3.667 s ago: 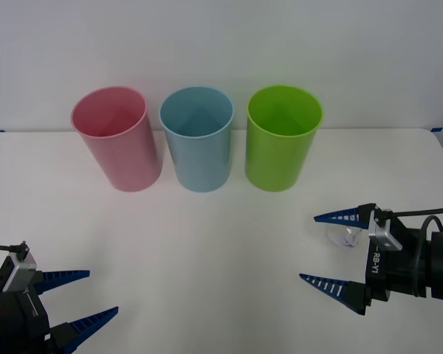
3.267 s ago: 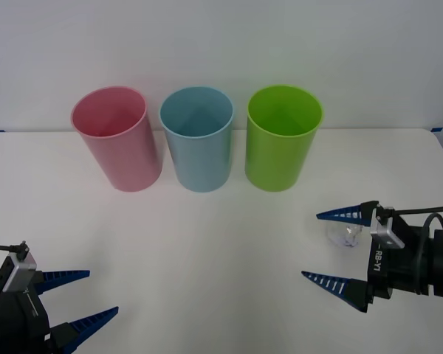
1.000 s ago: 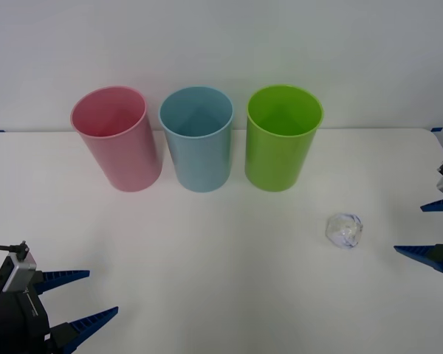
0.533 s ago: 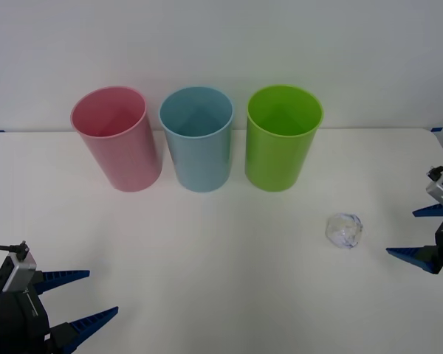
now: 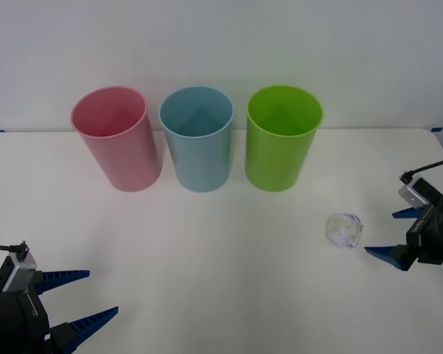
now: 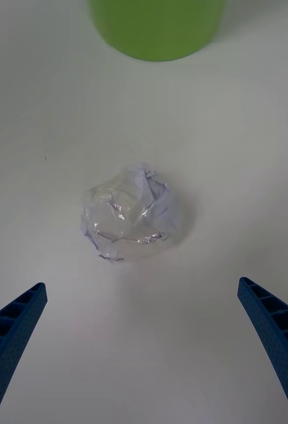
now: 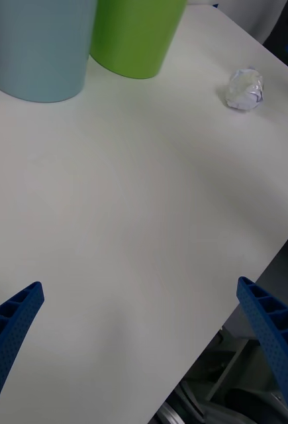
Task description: Put cans in the blue bin and PET bottles in the pink bin and trash in the green bin.
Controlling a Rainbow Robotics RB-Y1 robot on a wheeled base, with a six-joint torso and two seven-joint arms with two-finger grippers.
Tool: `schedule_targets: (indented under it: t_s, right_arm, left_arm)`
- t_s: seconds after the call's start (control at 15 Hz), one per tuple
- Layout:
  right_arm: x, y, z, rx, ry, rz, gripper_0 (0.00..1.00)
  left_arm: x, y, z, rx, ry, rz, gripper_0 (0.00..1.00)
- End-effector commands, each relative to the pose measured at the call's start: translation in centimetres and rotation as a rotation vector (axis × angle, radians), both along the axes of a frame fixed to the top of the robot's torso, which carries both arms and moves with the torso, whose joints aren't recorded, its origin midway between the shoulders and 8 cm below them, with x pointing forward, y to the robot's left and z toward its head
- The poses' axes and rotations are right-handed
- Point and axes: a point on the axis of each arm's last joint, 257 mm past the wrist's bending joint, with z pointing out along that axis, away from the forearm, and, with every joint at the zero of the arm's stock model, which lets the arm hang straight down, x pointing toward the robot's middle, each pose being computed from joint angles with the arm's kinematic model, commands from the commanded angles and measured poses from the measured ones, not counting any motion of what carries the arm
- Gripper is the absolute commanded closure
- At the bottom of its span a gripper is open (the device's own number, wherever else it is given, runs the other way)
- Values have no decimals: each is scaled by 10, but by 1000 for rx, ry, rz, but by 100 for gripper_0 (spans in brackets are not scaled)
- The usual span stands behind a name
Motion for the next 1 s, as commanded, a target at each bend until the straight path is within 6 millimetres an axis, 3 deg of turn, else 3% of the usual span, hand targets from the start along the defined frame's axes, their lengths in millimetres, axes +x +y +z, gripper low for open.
schedule_targets:
  t_s: [0.07, 1.0]
  right_arm:
    - [7, 6, -9, 12, 12, -2, 0]
    - [49, 33, -42, 2, 1, 7, 0]
  left_arm:
    - [0, 0, 0, 0, 0, 0, 0]
    - [0, 0, 0, 0, 0, 0, 0]
